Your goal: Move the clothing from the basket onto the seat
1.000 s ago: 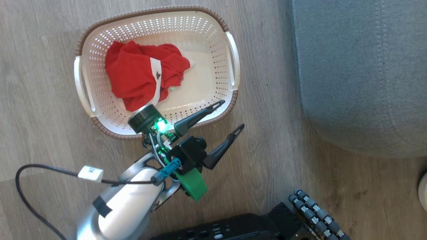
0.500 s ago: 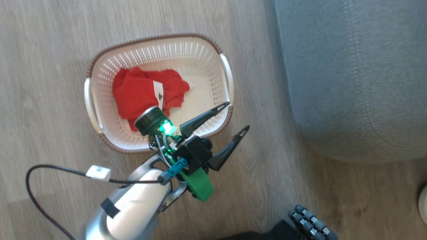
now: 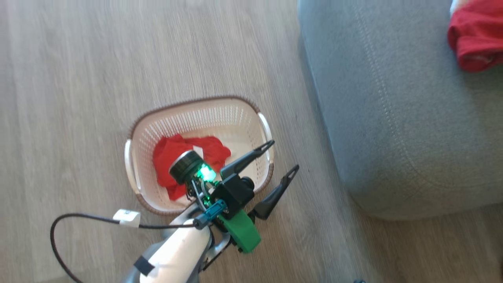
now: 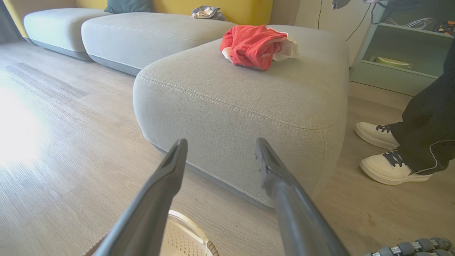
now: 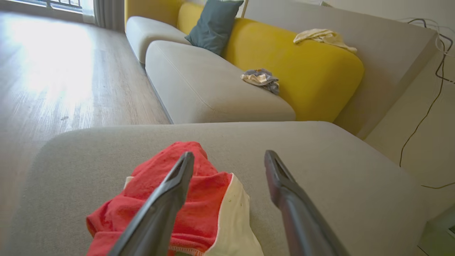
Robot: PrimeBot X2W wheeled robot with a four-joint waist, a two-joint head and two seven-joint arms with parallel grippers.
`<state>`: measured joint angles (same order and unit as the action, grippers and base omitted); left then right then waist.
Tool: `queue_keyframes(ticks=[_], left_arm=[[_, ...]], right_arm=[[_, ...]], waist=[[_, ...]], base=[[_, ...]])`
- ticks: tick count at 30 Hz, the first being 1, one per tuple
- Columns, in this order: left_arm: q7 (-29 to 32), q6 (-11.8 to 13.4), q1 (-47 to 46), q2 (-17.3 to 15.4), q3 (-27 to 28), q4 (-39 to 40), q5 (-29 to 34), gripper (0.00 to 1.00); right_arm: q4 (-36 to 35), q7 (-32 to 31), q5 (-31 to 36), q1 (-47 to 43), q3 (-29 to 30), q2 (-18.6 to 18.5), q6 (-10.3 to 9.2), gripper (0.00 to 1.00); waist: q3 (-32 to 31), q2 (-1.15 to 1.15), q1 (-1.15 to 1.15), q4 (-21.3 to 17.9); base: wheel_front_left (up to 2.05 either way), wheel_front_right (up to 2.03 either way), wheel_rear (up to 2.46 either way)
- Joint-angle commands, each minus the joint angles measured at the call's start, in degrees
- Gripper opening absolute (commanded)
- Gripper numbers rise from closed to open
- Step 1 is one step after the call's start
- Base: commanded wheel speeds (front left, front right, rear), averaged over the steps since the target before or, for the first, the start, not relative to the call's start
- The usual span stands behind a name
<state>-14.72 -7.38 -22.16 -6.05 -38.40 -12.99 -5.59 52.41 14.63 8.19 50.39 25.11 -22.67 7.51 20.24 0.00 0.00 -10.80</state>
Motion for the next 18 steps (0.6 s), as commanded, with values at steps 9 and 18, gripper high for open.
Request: queue_keyframes(ticks=[9, 18], left_arm=[[-0.3, 1.2, 3.5, 1.7, 5.7, 1.5, -0.7, 1.0], [-0.3, 6.2, 7.6, 2.6, 12.5, 2.3, -0.8, 1.0]], right_arm=[[-12.4, 0.4, -7.1, -8.4, -9.8, 1.9, -0.02, 1.0], [-25.3, 0.4, -11.9, -17.8, -16.4, 4.2, -0.02, 1.0]], waist=[[-9.7, 0.0, 0.0, 2.4], [-14.8, 0.0, 0.0, 5.6]], base=[[0.0, 0.0, 0.0], [0.0, 0.0, 0.0]])
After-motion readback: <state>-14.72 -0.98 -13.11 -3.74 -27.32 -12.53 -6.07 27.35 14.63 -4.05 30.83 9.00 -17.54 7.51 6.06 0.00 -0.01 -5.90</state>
